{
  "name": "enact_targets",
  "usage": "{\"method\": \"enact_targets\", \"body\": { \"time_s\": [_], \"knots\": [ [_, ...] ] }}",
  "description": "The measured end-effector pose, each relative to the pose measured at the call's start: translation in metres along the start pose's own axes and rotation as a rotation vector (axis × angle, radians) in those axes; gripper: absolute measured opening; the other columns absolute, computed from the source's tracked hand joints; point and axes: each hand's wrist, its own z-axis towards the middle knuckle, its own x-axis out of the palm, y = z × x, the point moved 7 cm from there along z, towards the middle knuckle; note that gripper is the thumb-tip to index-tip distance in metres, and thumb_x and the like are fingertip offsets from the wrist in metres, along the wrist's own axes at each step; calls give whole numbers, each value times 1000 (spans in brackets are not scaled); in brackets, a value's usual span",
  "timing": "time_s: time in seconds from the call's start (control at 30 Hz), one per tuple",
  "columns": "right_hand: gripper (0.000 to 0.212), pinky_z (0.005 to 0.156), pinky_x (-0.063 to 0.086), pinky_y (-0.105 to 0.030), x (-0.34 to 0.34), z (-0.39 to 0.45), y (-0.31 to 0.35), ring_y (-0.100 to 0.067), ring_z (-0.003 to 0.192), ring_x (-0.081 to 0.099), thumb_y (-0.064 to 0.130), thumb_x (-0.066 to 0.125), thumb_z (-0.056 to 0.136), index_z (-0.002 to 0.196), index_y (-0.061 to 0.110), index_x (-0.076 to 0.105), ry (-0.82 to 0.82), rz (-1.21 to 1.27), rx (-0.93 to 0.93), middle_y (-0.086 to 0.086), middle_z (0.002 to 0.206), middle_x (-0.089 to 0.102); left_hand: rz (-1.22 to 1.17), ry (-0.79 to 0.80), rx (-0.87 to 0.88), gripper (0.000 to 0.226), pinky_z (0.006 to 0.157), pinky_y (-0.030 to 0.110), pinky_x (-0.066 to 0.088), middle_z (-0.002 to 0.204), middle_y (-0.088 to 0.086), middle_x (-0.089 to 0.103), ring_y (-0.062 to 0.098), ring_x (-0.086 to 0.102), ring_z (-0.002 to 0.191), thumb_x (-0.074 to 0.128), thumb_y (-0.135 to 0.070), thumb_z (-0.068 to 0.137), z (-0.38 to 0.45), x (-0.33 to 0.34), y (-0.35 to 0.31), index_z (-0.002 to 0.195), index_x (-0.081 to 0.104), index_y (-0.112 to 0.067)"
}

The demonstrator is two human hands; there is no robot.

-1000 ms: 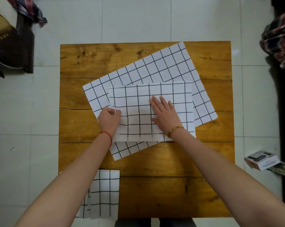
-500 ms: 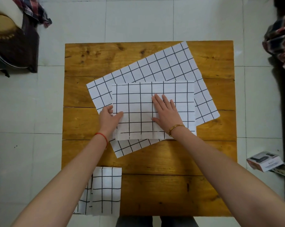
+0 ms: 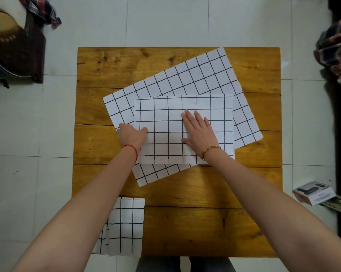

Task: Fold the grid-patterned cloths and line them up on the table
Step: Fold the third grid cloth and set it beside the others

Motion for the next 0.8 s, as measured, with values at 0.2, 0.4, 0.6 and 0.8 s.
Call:
{"method": "enact_targets", "body": {
  "time_s": [0.2,0.4,0.6,0.8],
  "knots": [
    [84,120,7,-46,0,1,0,-27,148,-2,49,47,93,152,18,-3,3,3,5,0,161,-4,-110,123,-50,77,94,42,51,134,14,54,32,55,118,73,-43,78,2,6,11,135,43,0],
    [85,120,8,-45,-1,-1,0,-27,148,-2,52,46,93,152,18,-5,1,8,-7,0,161,-6,-206,36,187,47,54,26,25,60,-2,27,14,25,55,72,-31,83,-9,-7,2,63,31,-19],
    [87,120,8,-44,-1,-3,3,-29,147,-3,53,46,92,152,15,-6,-1,-6,-11,-2,161,-6,-199,42,426,42,56,32,30,65,10,33,16,30,59,66,-37,86,-22,-24,-13,70,39,-10],
    [86,120,11,-45,-1,-2,5,-33,147,1,54,45,92,152,16,-5,-7,-63,-18,-5,160,-5,-200,186,555,44,51,42,43,82,26,55,31,43,59,61,-47,86,-47,-21,-33,91,51,-4]
  ]
}}
